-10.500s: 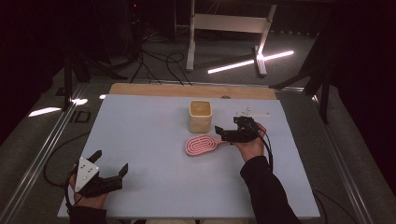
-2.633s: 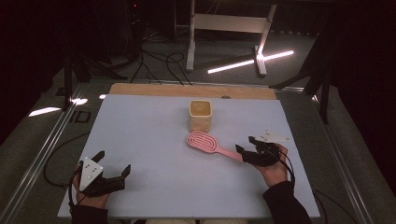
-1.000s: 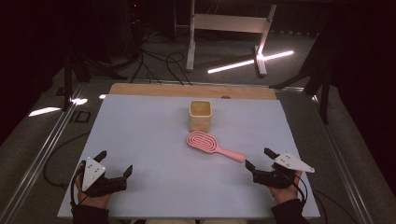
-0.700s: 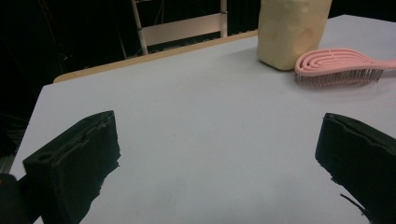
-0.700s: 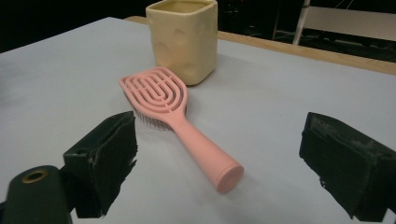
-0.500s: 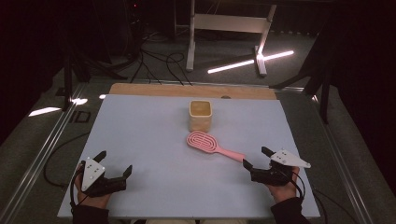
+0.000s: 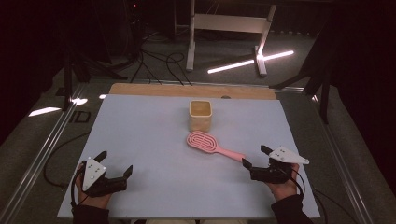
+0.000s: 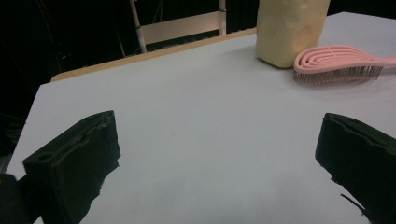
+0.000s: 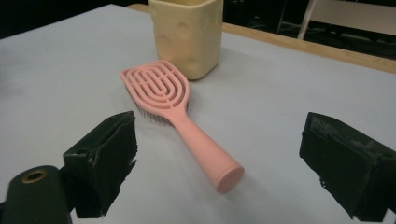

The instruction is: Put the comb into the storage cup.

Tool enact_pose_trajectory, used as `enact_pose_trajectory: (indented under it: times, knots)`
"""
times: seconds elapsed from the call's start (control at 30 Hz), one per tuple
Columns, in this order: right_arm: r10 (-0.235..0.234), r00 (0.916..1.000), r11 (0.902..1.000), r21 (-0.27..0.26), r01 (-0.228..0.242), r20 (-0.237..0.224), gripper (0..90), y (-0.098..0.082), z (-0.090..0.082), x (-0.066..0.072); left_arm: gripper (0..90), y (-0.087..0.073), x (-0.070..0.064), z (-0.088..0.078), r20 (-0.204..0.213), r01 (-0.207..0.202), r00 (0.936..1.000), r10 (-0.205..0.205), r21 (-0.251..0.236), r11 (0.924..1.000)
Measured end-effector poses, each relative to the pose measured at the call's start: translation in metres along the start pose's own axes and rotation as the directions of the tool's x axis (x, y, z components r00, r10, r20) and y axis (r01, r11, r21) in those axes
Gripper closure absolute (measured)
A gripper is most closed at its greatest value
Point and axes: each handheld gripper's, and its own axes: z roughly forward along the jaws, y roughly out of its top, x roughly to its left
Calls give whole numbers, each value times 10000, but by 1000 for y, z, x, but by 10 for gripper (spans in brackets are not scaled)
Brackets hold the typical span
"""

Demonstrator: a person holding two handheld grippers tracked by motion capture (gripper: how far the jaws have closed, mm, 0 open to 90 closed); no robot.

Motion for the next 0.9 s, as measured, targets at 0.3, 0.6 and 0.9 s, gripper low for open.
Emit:
enact_pose_trajectory:
  times: [0.3,0.6,0.9]
  knots:
    - [-291,9995,9968,742,296,-73,108,11,8,3,2,0,0,0,0,30,10000,-30,6,10000]
    - [-466,9986,9841,1704,503,-254,102,19,22,5,2,0,0,0,-12,16,10000,-16,-5,10000]
    - [-769,9963,9703,2272,835,-377,101,28,31,7,2,0,0,0,-13,11,10000,-11,3,10000]
